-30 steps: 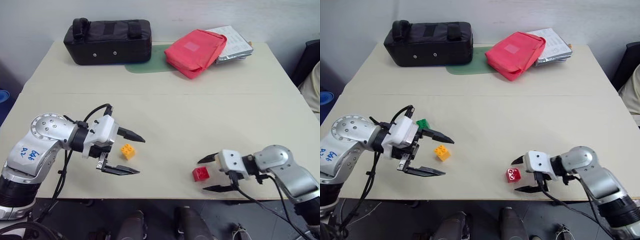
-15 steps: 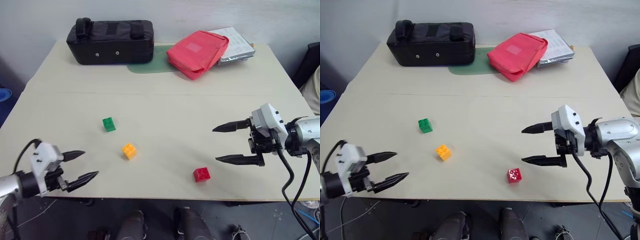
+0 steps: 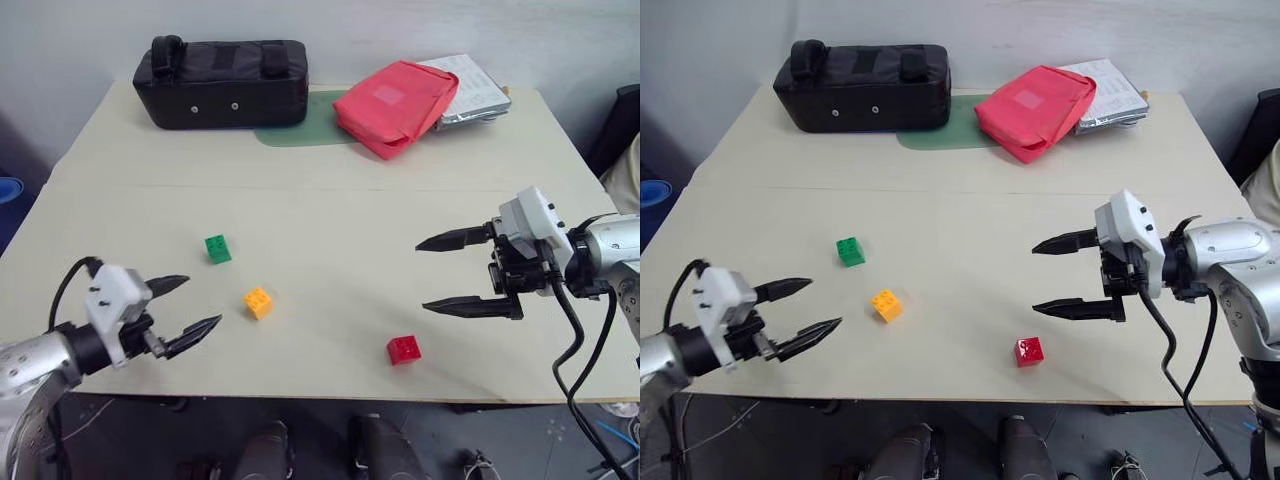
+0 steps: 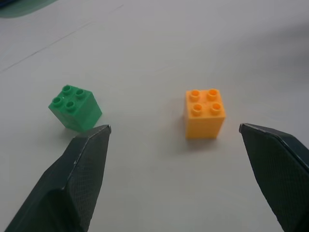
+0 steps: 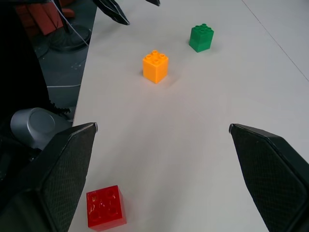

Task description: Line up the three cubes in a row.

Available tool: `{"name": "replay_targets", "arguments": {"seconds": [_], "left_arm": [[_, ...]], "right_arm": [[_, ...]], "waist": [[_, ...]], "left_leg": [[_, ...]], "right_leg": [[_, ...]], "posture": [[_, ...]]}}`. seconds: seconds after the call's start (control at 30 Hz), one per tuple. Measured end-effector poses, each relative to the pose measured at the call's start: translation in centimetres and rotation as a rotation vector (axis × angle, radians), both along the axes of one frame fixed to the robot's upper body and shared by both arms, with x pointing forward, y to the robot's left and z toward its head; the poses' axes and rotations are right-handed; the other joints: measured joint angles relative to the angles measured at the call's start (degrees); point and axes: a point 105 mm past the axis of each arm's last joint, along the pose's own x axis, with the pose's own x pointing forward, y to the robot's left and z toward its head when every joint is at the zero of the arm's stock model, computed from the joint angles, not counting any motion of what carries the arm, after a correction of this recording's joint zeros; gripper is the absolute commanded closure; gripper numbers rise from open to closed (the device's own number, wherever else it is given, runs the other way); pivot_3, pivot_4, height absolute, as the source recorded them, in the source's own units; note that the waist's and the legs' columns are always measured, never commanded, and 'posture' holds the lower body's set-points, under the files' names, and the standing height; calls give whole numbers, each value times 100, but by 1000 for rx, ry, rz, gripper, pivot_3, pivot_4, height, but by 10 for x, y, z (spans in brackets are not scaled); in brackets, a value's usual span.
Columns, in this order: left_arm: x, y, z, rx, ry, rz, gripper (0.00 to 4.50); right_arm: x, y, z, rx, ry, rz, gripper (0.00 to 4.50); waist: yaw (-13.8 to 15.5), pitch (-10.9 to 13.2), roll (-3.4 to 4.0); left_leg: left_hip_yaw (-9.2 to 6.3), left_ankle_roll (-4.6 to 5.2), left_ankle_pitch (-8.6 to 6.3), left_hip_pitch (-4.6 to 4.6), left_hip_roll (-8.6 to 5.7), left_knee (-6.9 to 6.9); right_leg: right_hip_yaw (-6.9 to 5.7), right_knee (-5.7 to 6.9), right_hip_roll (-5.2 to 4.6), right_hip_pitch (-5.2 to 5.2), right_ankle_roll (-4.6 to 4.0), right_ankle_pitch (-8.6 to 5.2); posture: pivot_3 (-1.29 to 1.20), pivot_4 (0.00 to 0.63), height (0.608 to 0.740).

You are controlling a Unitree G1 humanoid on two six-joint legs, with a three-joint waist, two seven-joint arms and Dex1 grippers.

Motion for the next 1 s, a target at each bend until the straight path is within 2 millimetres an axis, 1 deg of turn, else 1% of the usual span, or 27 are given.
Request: {"name": "replay_targets", "arguments": {"seconds": [0.1,0.23,0.33,0.4,0.47,0.6,0.73,0.8,0.87,0.93,1.0], "left_arm": [[15,7,-2,23,4,-8,0],[45,22,12,121,-41,-74,0],[74,33,26,164,-76,-105,0],[85,35,28,179,-79,-127,0],[96,34,25,189,-65,-156,0],[111,26,13,224,-12,-235,0],[125,26,0,287,47,-244,0],[130,27,-2,296,59,-240,0],[138,21,1,268,58,-238,0],[142,17,2,258,56,-244,0],[142,15,-4,280,72,-263,386]], "right_arm": [[-2,2,1,3,3,5,7],[-5,8,5,11,-12,29,7],[-6,10,6,12,-21,34,7],[-5,11,6,14,-21,32,7],[-5,11,6,14,-15,26,7],[-7,14,6,13,-22,28,7],[-10,18,8,19,-29,30,7],[-11,19,9,26,-27,26,7],[-13,20,8,29,-24,26,7],[-14,20,7,29,-16,23,7],[-14,21,7,32,-17,20,0]], "waist": [[10,0,0],[32,0,0],[32,0,0],[28,0,0],[14,0,-1],[21,0,-1],[25,0,-2],[25,1,-2],[36,0,-3],[44,0,-4],[41,0,-4]], "left_leg": [[-1,2,-1,0,1,0],[-2,2,0,-1,-2,4],[-1,-1,3,-6,-6,6],[2,-4,5,-11,-6,7],[14,-3,5,-18,-6,12],[20,-2,5,-23,-5,24],[20,4,1,-27,-3,52],[20,8,-1,-30,-2,61],[17,12,-4,-36,-2,73],[15,18,-7,-40,-3,81],[17,23,-10,-43,-6,87]], "right_leg": [[-2,1,1,-1,0,0],[-7,4,-2,-1,0,0],[-10,3,-3,-3,1,1],[-9,22,-2,-6,4,2],[-9,27,2,-14,6,3],[-12,34,11,-17,9,4],[-12,49,12,-17,11,6],[-12,50,12,-16,13,7],[-15,52,11,-17,15,8],[-15,51,9,-16,19,10],[-13,50,7,-16,24,13]], "posture": [[0,150,740],[0,150,740],[0,150,740],[0,150,740],[0,150,740],[0,150,740],[0,150,740],[0,150,740],[0,150,740],[0,150,740],[0,150,740]]}}
